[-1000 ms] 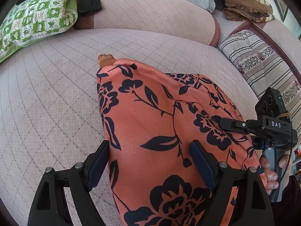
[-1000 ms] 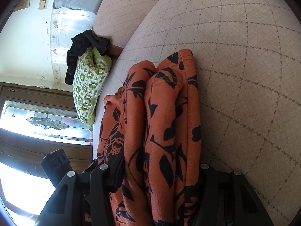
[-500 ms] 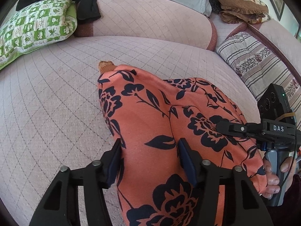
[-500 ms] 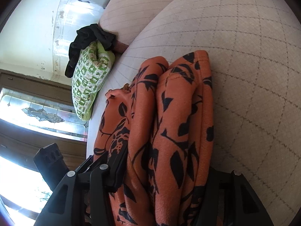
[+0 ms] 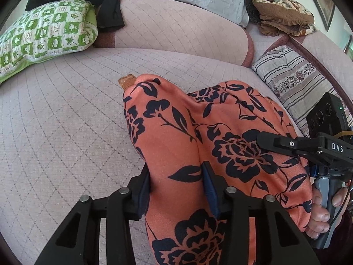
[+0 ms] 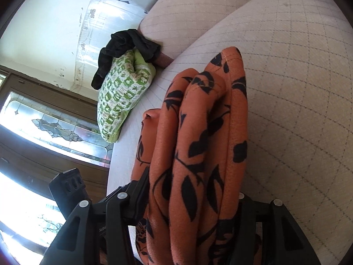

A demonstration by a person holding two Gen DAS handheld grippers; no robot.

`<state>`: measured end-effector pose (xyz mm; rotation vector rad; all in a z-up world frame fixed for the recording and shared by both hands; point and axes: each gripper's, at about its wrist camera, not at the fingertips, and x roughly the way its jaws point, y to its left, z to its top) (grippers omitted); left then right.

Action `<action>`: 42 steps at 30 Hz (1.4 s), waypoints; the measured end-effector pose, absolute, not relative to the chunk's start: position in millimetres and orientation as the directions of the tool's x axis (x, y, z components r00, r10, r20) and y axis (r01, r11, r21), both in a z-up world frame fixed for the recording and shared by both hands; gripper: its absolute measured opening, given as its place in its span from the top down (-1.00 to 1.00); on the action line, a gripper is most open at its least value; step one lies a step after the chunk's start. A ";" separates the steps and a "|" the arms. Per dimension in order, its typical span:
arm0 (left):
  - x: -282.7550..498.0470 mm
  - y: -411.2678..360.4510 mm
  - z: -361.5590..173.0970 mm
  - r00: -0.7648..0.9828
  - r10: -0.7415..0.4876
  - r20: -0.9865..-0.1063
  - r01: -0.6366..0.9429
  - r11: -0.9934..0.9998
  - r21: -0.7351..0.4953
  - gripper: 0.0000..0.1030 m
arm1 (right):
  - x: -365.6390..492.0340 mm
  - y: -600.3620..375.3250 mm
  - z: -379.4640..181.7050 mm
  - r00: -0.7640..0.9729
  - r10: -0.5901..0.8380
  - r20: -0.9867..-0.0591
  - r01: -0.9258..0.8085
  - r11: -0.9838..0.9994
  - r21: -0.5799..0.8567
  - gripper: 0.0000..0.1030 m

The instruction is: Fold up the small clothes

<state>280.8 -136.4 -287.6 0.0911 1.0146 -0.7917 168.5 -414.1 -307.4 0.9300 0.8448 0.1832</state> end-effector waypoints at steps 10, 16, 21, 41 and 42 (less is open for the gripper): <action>306.2 -115.6 -324.2 0.047 -0.586 -0.809 0.462 0.731 -0.503 -0.61 | 178.4 -436.8 -353.9 0.569 0.520 -0.637 0.387 0.515 0.765 -0.20; 302.4 -113.1 -327.6 0.004 -0.646 -0.764 0.454 0.682 -0.574 -0.26 | 173.9 -444.9 -361.3 0.594 0.569 -0.569 0.378 0.426 0.822 -0.39; 299.4 -115.4 -320.0 0.048 -0.655 -0.754 0.464 0.683 -0.564 0.08 | 172.8 -431.6 -349.9 0.606 0.536 -0.588 0.311 0.521 0.795 -0.32; 287.4 -82.1 -279.7 0.300 -0.665 -0.683 0.495 0.721 -0.485 0.16 | 189.7 -363.2 -284.3 0.719 0.540 -0.438 0.095 0.547 0.832 0.04; 288.1 -84.9 -281.2 0.306 -0.659 -0.687 0.488 0.728 -0.481 0.16 | 194.3 -357.6 -284.3 0.718 0.541 -0.437 0.095 0.546 0.832 0.04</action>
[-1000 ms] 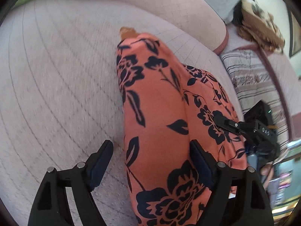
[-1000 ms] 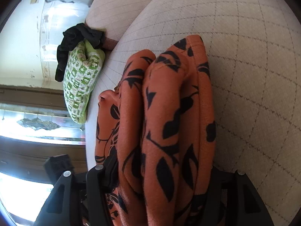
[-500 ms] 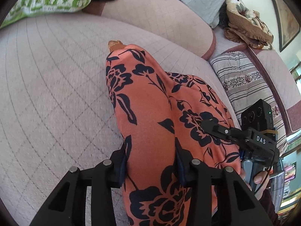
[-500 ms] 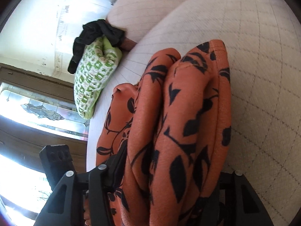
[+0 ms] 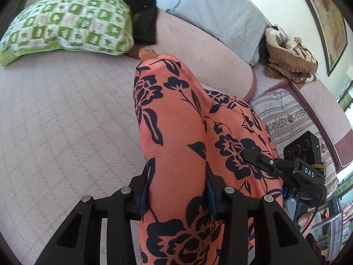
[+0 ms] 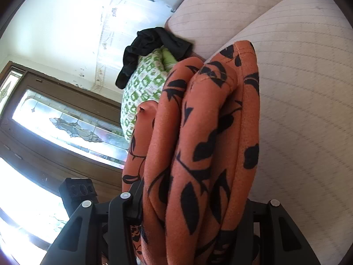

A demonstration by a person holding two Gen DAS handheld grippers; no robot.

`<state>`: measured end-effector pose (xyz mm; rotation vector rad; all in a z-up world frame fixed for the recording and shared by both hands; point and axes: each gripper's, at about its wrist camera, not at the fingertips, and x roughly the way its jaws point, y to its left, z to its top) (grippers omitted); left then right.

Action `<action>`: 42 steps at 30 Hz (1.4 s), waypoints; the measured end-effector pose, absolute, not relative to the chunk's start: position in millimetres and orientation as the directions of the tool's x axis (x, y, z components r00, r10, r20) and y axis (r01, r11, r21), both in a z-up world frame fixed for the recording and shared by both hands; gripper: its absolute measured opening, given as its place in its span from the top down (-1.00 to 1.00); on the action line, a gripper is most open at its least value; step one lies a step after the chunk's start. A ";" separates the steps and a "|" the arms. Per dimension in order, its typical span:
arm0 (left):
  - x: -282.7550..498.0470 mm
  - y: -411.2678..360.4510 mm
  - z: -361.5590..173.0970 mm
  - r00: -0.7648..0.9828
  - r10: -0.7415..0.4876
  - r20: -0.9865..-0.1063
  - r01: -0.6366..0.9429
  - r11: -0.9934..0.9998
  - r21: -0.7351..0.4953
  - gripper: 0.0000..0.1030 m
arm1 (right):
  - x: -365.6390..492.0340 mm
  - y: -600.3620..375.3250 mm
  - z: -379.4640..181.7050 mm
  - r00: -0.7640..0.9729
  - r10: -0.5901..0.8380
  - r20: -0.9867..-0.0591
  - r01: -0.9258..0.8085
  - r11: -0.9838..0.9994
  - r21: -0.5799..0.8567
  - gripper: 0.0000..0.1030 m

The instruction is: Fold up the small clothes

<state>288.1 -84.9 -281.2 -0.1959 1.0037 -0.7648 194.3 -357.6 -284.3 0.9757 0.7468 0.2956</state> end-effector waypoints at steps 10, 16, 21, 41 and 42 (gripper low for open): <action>293.4 -54.4 -293.7 0.344 -0.603 -0.720 0.428 0.783 -0.452 0.16 | 215.0 -323.2 -293.1 0.695 0.561 -0.449 0.095 0.547 0.832 0.04; 297.0 -46.0 -299.6 0.343 -0.566 -0.749 0.397 0.811 -0.431 0.15 | 228.9 -309.0 -304.7 0.676 0.558 -0.480 0.114 0.565 0.817 0.04; 299.2 -49.4 -303.5 0.328 -0.537 -0.777 0.382 0.828 -0.411 0.15 | 236.0 -307.3 -316.3 0.659 0.557 -0.505 0.142 0.567 0.811 0.05; 307.0 -68.1 -315.0 0.335 -0.471 -0.816 0.369 0.863 -0.346 0.06 | 240.3 -318.3 -340.3 0.628 0.558 -0.543 0.207 0.553 0.807 0.05; 307.7 -68.9 -315.5 0.333 -0.468 -0.818 0.366 0.864 -0.345 0.04 | 241.2 -317.3 -340.5 0.626 0.555 -0.548 0.213 0.554 0.805 0.05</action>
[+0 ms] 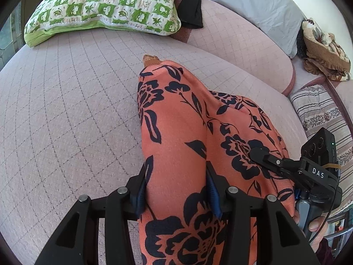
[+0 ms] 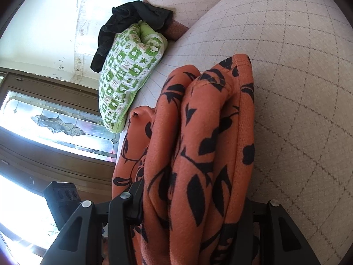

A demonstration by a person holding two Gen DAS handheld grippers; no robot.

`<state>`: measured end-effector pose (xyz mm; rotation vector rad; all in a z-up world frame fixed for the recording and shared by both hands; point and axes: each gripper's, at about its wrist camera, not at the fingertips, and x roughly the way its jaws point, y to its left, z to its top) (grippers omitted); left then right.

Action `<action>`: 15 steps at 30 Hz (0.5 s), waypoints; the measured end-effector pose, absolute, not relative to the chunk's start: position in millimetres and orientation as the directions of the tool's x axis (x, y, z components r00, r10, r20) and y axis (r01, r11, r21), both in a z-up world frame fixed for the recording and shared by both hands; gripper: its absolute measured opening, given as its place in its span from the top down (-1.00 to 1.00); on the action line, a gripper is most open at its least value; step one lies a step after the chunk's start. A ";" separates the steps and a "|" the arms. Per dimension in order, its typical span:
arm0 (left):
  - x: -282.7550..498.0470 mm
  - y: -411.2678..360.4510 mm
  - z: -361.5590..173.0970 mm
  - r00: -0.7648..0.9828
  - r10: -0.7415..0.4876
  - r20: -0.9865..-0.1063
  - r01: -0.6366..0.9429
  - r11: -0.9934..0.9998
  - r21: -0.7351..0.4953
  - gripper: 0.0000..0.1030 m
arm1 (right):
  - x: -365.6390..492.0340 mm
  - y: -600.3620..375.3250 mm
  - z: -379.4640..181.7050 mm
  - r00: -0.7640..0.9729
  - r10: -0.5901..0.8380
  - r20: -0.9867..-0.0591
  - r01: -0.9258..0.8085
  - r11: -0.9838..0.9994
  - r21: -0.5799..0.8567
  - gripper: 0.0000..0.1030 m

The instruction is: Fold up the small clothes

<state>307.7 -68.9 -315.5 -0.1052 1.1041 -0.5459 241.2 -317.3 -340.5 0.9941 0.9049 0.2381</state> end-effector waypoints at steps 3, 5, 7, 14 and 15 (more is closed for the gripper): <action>310.3 -71.6 -316.1 0.328 -0.461 -0.825 0.359 0.868 -0.342 -0.01 | 242.3 -318.0 -343.3 0.618 0.552 -0.560 0.231 0.553 0.800 0.05; 311.5 -72.5 -316.9 0.326 -0.456 -0.828 0.355 0.871 -0.340 -0.04 | 243.9 -317.5 -343.3 0.613 0.551 -0.565 0.238 0.553 0.798 0.05; 311.8 -71.9 -317.8 0.324 -0.454 -0.830 0.350 0.873 -0.340 -0.06 | 244.8 -316.5 -342.6 0.611 0.548 -0.571 0.239 0.561 0.793 0.05; 309.3 -68.4 -318.4 0.350 -0.412 -0.841 0.341 0.892 -0.296 -0.36 | 243.8 -317.5 -346.4 0.587 0.550 -0.594 0.285 0.547 0.787 -0.13; 308.8 -67.7 -318.3 0.357 -0.400 -0.844 0.338 0.898 -0.282 -0.46 | 242.7 -318.3 -347.0 0.585 0.549 -0.597 0.289 0.547 0.786 -0.14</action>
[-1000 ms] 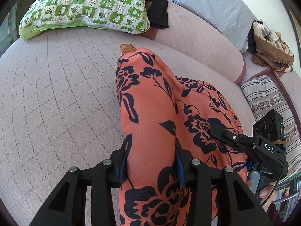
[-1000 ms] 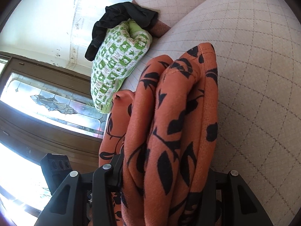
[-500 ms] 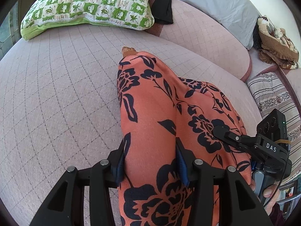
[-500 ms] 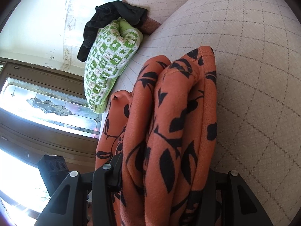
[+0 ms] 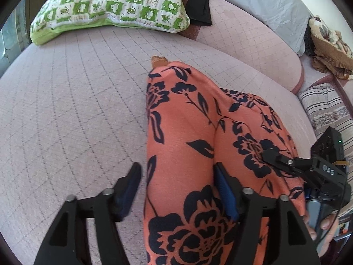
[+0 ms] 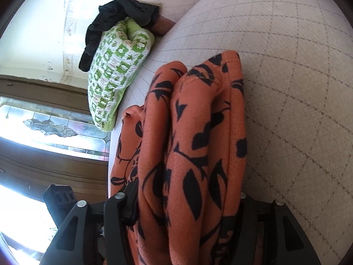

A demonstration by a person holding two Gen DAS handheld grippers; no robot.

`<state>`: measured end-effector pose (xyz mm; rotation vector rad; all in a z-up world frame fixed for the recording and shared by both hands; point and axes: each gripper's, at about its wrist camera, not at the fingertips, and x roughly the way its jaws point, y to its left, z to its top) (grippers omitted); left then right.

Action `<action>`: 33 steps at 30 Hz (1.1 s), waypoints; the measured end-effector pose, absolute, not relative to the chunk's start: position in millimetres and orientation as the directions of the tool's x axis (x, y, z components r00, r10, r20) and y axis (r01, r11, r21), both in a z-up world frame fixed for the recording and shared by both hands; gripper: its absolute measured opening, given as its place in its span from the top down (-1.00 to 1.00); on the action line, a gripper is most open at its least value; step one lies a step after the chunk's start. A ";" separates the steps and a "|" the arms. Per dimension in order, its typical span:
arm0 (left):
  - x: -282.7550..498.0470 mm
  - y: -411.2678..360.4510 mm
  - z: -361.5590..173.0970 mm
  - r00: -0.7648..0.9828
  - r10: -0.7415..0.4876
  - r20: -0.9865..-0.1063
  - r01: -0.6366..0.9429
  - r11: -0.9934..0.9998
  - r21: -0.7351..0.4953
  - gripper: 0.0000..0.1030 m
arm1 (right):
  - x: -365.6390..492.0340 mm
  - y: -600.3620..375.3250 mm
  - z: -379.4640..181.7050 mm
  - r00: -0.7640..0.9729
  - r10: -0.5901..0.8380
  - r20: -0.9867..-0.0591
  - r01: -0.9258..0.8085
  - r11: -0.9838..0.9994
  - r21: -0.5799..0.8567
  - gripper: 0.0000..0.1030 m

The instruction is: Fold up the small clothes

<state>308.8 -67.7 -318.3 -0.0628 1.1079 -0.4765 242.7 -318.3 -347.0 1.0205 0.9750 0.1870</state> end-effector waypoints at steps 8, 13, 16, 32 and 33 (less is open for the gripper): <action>302.4 -52.5 -315.9 0.374 -0.361 -0.854 0.310 0.917 -0.251 -0.63 | 231.0 -325.7 -337.2 0.578 0.524 -0.625 0.322 0.558 0.765 -0.29; 286.9 -37.7 -305.2 0.398 -0.345 -0.850 0.308 0.923 -0.230 -0.63 | 218.1 -334.0 -312.6 0.618 0.461 -0.637 0.306 0.606 0.734 -0.29; 277.6 -29.5 -296.4 0.418 -0.335 -0.844 0.300 0.928 -0.220 -0.63 | 209.7 -336.3 -298.4 0.642 0.419 -0.642 0.296 0.637 0.712 -0.30; 259.4 2.9 -272.6 0.546 -0.205 -0.812 0.229 0.969 -0.091 -0.63 | 189.8 -287.4 -246.6 0.739 0.502 -0.448 -0.001 0.667 0.745 -0.13; 258.6 -1.8 -274.8 0.545 -0.192 -0.816 0.243 0.968 -0.066 -0.63 | 192.7 -284.3 -250.6 0.729 0.506 -0.461 0.008 0.667 0.745 -0.13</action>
